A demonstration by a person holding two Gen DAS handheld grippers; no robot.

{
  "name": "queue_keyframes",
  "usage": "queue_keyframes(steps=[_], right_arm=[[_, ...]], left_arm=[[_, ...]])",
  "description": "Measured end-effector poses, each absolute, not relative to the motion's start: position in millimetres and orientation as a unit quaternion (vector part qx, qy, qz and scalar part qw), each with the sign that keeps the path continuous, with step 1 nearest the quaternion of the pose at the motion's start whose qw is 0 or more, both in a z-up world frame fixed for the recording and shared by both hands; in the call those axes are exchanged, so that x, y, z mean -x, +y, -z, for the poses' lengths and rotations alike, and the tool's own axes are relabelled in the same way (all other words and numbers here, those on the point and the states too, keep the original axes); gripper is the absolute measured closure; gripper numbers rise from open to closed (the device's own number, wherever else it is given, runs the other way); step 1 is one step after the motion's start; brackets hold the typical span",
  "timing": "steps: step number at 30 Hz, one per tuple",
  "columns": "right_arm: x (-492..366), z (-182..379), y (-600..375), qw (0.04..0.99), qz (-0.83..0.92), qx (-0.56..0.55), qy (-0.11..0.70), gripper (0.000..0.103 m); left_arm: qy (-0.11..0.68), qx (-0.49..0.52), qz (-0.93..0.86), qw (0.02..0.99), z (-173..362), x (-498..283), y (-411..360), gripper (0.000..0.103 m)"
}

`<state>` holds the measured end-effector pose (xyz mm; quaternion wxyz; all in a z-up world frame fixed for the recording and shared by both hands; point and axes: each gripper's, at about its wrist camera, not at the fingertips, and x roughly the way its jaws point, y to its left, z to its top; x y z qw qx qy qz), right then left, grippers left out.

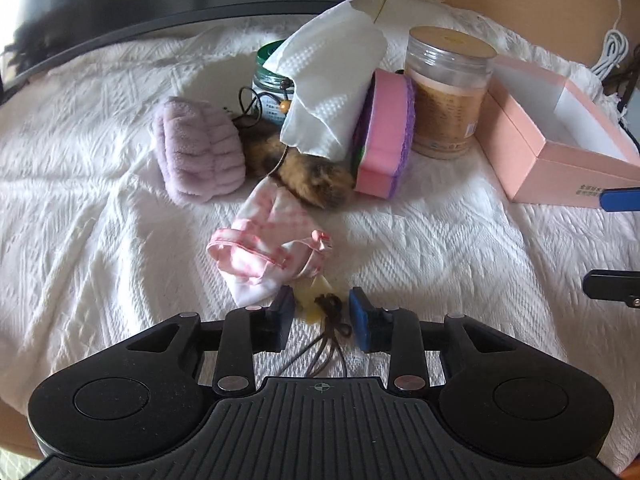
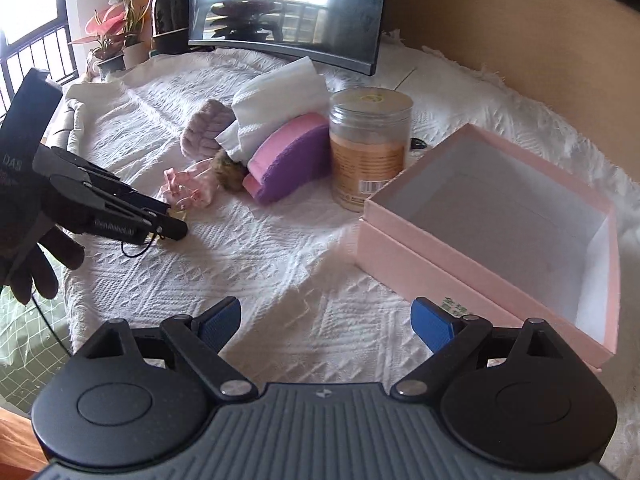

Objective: Organize soft objects

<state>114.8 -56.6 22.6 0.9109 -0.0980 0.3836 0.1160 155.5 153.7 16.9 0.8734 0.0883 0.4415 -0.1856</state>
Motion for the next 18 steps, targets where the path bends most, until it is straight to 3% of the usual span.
queue_keyframes(steps=[13,18], right_arm=[[-144,-18,-3,0.917,-0.140,0.120,0.353,0.010],[-173,-11,44,0.914,-0.174,0.118,0.348,0.019]], left_arm=[[0.394,-0.040,0.168,0.903,-17,-130,181,0.075],[0.381,0.008,0.124,0.916,-36,-128,236,0.075]])
